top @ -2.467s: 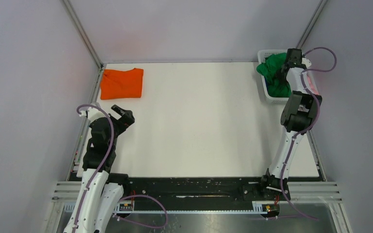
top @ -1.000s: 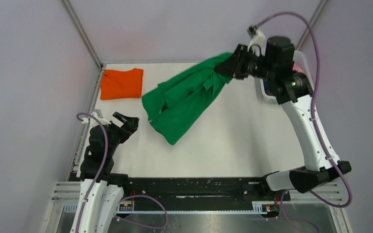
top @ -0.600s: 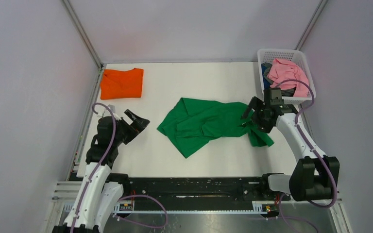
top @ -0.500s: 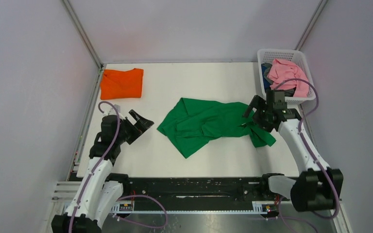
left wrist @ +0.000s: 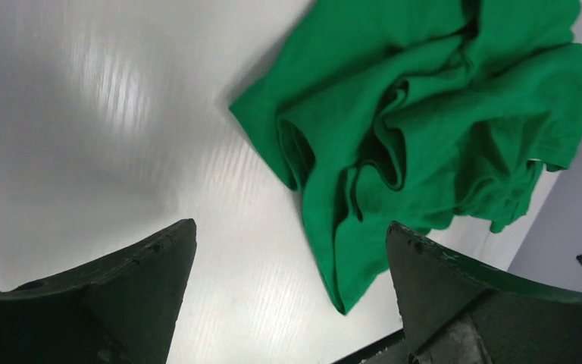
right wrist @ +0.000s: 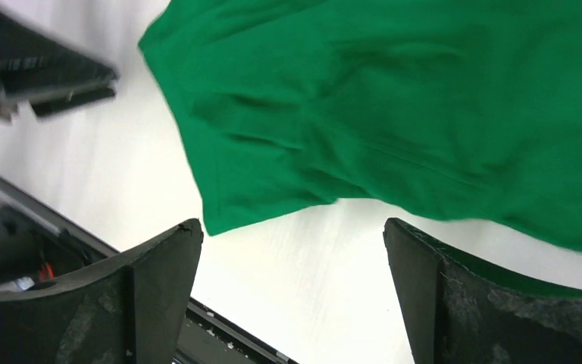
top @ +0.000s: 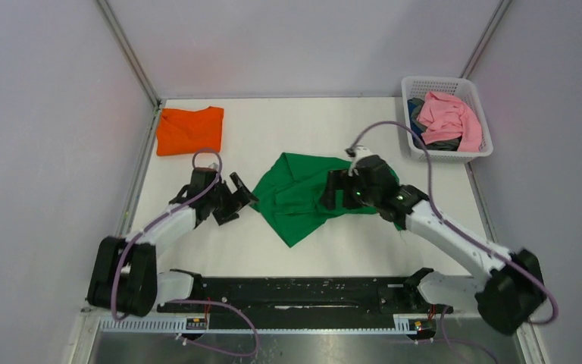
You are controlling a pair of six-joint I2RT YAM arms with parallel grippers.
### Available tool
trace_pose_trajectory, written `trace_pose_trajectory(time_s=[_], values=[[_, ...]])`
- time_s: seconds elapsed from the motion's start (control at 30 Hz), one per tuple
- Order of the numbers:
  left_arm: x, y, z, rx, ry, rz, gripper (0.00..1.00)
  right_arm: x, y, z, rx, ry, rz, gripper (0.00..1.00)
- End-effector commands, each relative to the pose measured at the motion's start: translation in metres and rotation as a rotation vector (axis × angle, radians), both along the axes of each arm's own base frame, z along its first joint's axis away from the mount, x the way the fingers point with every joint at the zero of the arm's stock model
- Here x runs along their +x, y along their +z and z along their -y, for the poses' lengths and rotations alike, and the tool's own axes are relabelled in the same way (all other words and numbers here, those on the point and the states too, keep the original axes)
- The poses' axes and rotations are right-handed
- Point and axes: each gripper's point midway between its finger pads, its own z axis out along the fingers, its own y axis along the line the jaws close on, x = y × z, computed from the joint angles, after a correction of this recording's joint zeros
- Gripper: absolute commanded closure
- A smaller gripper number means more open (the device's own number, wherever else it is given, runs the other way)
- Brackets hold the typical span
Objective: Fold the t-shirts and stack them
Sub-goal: Flatten out the tshirt
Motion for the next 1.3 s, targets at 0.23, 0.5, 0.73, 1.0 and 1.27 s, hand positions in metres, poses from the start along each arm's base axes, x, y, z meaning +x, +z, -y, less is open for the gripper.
trace_pose_trajectory(time_s=[0.23, 0.5, 0.73, 1.0, 1.27], values=[[0.046, -0.032, 0.038, -0.057, -0.143, -0.052, 0.22, 0.035, -0.055, -0.150, -0.356, 0.452, 0.078, 0.11], [0.052, -0.058, 0.041, -0.025, -0.137, -0.118, 0.78, 0.060, -0.103, -0.162, -0.604, 0.503, 0.032, 0.15], [0.050, -0.059, 0.029, 0.034, -0.095, -0.103, 1.00, 0.066, -0.125, -0.157, -0.666, 0.482, 0.012, 0.35], [0.051, -0.052, 0.017, 0.080, -0.035, -0.082, 1.00, 0.070, -0.080, -0.154, -0.582, 0.405, 0.115, 0.81], [0.050, -0.038, 0.000, 0.125, 0.059, -0.011, 1.00, 0.060, -0.022, -0.096, -0.482, 0.135, 0.280, 1.00]])
